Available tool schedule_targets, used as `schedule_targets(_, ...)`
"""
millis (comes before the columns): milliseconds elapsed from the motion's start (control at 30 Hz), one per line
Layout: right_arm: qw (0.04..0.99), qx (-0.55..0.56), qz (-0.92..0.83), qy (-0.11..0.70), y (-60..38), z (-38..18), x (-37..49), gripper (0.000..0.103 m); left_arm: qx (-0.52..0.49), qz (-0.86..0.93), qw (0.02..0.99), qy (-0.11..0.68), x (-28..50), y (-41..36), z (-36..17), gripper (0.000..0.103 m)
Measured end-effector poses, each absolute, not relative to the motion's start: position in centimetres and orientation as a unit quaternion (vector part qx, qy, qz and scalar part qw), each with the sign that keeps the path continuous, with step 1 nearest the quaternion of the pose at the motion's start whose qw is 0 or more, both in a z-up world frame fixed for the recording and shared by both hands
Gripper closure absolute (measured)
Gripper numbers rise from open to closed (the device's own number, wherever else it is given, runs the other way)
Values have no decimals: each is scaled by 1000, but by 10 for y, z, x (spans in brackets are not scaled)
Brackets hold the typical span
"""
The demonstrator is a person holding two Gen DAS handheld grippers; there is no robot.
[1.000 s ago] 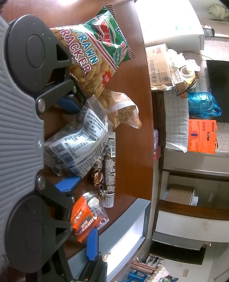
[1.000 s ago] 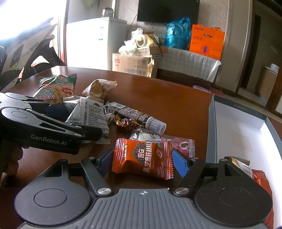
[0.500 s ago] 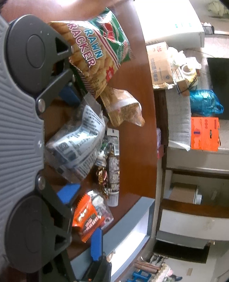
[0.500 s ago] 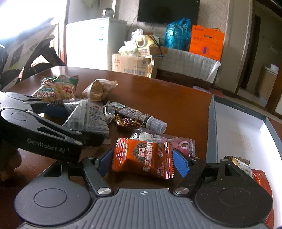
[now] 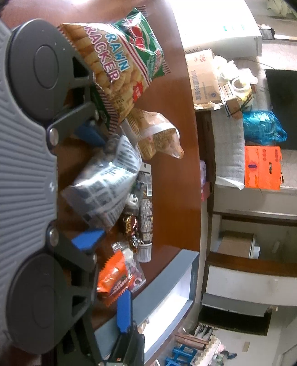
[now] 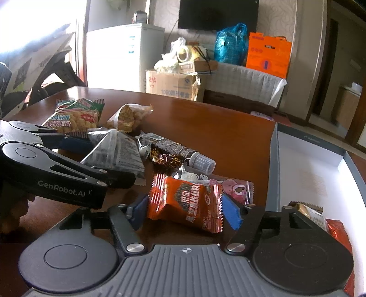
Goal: Organize snacks
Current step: 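Close the right tool on the orange packet while the left tool grasps the clear printed bag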
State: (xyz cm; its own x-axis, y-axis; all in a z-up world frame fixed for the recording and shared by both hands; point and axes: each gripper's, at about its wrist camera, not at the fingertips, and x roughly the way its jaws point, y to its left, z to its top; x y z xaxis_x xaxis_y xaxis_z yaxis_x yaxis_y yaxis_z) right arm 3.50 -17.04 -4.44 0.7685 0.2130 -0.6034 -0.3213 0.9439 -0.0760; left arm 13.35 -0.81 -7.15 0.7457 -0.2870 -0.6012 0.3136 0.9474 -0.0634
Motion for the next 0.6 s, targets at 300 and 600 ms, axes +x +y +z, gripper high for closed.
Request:
schedule_targets(300,933,-87,149,315,-172,-40,24,52,13,-186,929,319,130,-4,-69,43)
schedule_targets(600,922,-108,168,333,-149,-40,9,29,11,-197,926,321,126,2,-68,46)
